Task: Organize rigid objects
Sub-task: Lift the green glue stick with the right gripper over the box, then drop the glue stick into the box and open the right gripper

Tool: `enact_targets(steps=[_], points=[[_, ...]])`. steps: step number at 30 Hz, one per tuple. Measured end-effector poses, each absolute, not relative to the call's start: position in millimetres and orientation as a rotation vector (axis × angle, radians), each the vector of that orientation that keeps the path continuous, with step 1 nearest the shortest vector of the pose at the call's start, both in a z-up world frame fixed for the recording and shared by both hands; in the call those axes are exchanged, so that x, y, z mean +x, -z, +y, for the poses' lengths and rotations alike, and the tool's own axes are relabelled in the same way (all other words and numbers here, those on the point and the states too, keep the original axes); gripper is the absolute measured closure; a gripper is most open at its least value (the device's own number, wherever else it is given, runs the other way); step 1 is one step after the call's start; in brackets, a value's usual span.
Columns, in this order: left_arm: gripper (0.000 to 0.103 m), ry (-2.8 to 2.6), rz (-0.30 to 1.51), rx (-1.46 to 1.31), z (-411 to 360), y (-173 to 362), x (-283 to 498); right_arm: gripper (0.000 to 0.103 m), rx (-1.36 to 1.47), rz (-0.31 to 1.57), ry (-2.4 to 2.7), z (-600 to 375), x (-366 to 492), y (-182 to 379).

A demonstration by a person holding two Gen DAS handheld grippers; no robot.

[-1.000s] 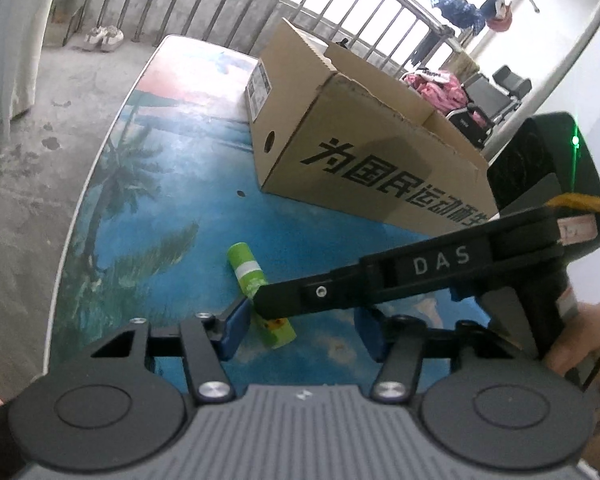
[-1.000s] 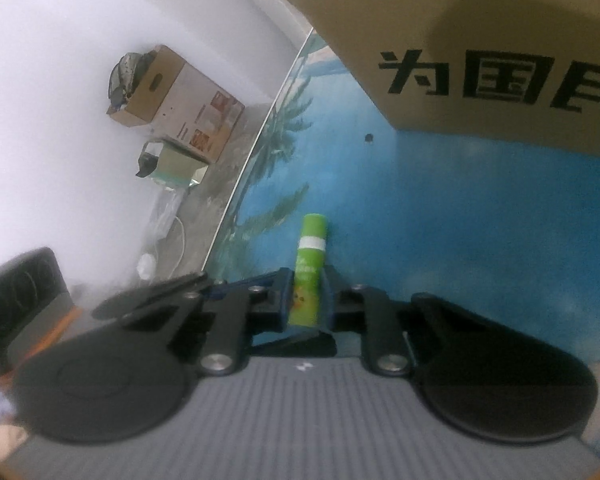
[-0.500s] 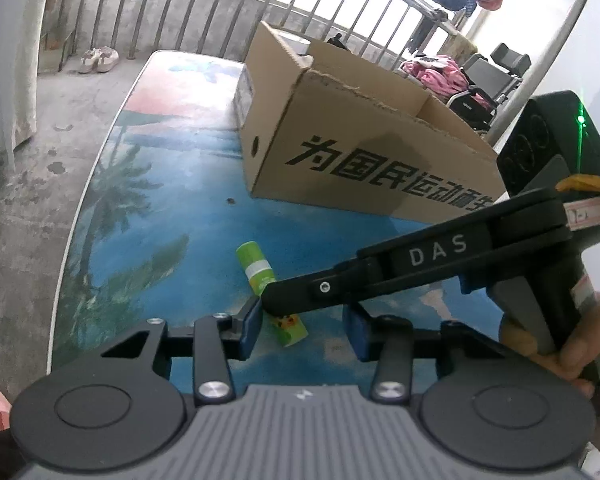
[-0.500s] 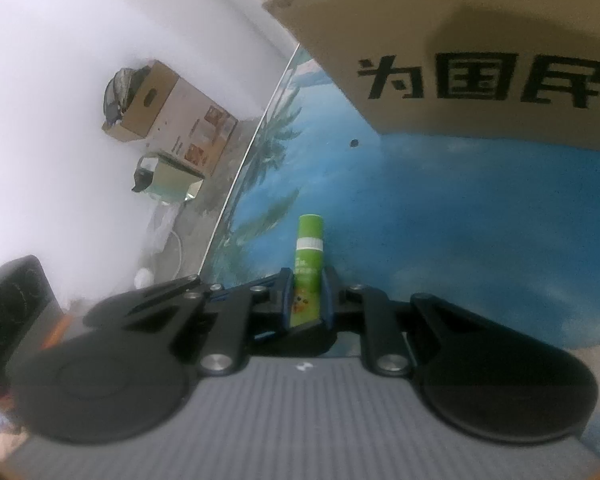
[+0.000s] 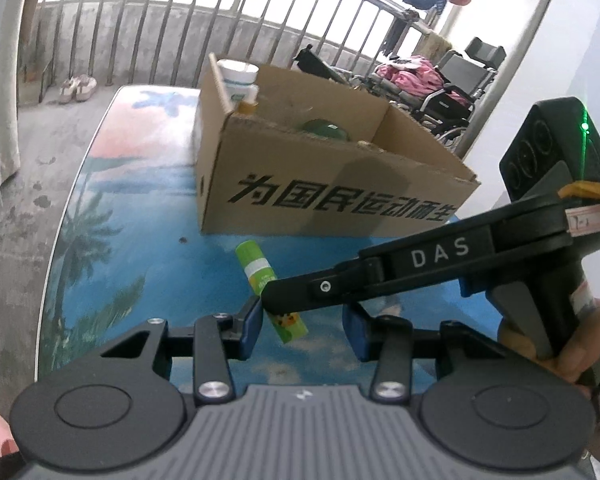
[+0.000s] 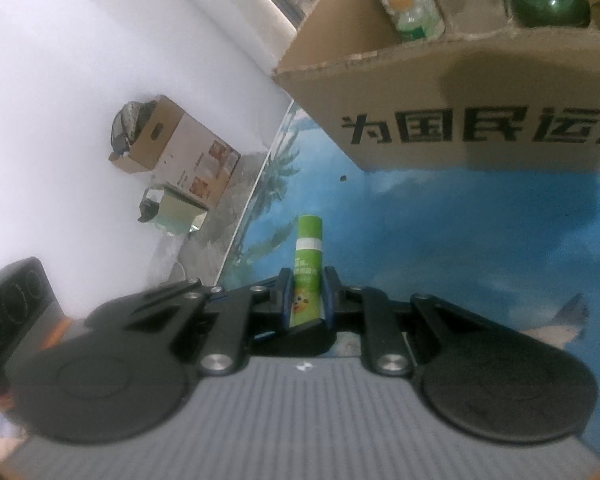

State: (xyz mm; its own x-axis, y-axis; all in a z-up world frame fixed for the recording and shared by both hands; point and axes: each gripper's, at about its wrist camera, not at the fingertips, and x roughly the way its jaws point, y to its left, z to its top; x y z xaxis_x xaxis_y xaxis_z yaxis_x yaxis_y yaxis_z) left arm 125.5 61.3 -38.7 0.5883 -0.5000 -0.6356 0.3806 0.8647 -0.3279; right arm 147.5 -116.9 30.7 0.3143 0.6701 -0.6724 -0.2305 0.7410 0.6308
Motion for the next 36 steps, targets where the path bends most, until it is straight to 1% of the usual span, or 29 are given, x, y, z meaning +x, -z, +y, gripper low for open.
enact_targets(steps=[14, 24, 29, 36], points=[[0.058, 0.559, 0.673, -0.097, 32.0, -12.9, 115.2, 0.089, 0.498, 0.945, -0.621, -156.3, 122.3, -86.7], [0.058, 0.675, 0.578, -0.06, -18.2, -51.4, 158.5, 0.089, 0.475, 0.8, -0.551, -206.1, 142.6, -138.4], [0.058, 0.748, 0.627, -0.074, -55.7, -42.8, 203.4, 0.089, 0.469, 0.789, -0.474, -242.4, 173.0, -137.9], [0.059, 0.802, 0.725, -0.107, -89.8, -10.8, 256.1, 0.088, 0.466, 0.847, -0.38, -281.9, 219.7, -104.0]])
